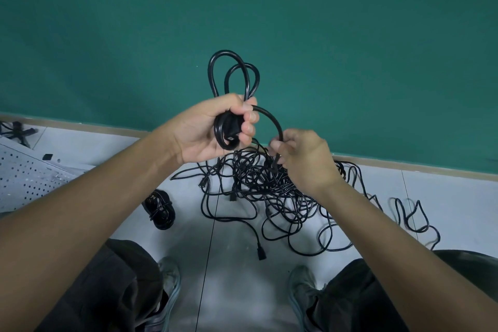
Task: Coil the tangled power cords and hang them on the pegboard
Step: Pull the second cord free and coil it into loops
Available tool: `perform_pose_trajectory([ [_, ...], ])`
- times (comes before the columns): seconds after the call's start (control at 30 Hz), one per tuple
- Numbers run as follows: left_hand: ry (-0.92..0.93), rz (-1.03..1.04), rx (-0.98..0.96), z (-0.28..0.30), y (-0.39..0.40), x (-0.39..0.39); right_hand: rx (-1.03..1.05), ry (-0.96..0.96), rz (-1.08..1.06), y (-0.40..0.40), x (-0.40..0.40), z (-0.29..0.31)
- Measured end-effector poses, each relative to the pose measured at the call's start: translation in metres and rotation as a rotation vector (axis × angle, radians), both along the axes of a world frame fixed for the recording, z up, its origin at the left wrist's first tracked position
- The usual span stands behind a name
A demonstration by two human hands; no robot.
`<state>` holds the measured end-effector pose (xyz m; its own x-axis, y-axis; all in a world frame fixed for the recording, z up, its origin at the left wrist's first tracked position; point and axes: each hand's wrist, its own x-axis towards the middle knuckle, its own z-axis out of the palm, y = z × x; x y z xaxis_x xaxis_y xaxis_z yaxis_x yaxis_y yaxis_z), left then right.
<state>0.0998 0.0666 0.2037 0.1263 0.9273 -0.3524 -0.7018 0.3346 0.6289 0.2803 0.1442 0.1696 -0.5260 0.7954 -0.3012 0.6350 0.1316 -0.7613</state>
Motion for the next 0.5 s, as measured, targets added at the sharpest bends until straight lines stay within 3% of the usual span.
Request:
perform_pose_trajectory([
  [0.17,0.446,0.056,-0.050,-0.002,0.004,0.002,-0.099,0.248,-0.148,0.000,0.002,0.017],
  [0.33,0.578,0.086,-0.105,-0.008,0.006,0.001,-0.070,0.383,-0.132,0.000,0.003,0.033],
  [0.5,0.476,0.005,-0.085,-0.011,0.002,0.013,-0.066,0.472,-0.089,-0.004,0.000,0.046],
])
